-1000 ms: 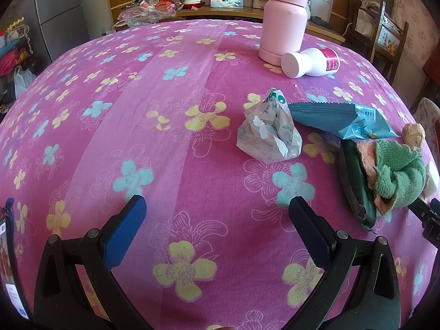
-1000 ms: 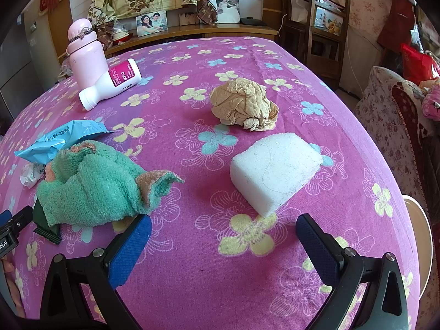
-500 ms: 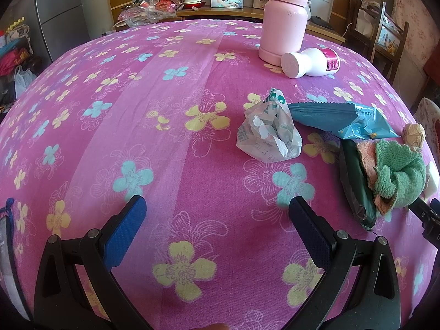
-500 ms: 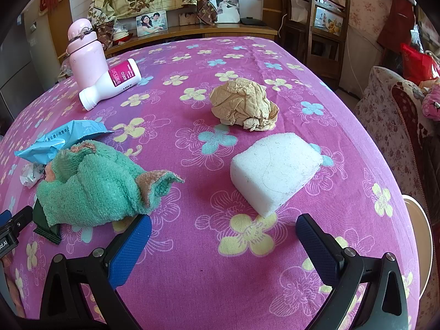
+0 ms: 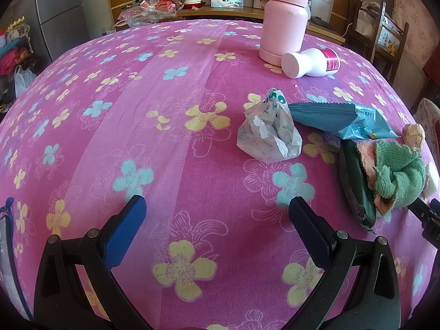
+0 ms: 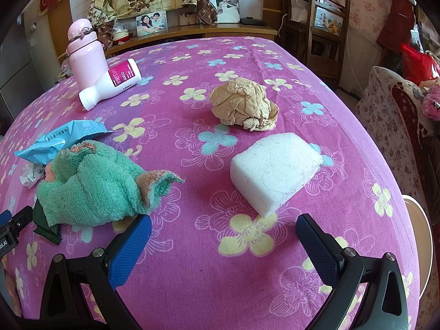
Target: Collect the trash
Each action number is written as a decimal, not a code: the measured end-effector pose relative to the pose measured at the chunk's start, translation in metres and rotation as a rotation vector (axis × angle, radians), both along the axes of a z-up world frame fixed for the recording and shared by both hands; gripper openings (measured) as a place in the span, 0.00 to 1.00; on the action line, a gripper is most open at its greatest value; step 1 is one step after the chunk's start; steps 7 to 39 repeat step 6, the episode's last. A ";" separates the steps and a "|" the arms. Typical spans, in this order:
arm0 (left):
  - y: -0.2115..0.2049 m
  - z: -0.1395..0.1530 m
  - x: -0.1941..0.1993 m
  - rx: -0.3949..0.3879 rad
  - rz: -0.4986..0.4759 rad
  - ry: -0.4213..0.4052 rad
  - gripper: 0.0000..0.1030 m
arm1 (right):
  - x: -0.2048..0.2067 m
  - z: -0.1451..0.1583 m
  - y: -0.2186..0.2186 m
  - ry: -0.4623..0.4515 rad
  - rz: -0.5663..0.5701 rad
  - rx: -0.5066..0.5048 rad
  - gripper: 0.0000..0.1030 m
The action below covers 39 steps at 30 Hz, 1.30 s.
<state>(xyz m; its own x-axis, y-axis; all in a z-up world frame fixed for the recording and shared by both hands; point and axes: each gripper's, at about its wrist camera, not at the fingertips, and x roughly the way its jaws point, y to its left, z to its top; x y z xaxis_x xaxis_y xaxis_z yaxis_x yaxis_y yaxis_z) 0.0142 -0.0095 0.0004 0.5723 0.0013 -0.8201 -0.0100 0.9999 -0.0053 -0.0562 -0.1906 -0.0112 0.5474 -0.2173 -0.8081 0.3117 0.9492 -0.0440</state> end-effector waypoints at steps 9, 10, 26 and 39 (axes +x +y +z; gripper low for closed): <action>0.000 0.000 0.000 0.000 0.002 0.000 1.00 | 0.000 0.000 0.000 0.000 0.000 0.000 1.00; 0.000 0.000 0.000 0.000 0.002 0.000 1.00 | 0.000 0.000 0.000 0.000 0.000 0.000 1.00; 0.000 0.000 0.000 0.000 0.002 0.000 1.00 | 0.000 0.000 0.000 0.000 0.000 0.000 1.00; 0.000 0.000 0.000 0.000 0.002 0.000 1.00 | 0.000 0.000 0.000 0.000 0.000 0.000 1.00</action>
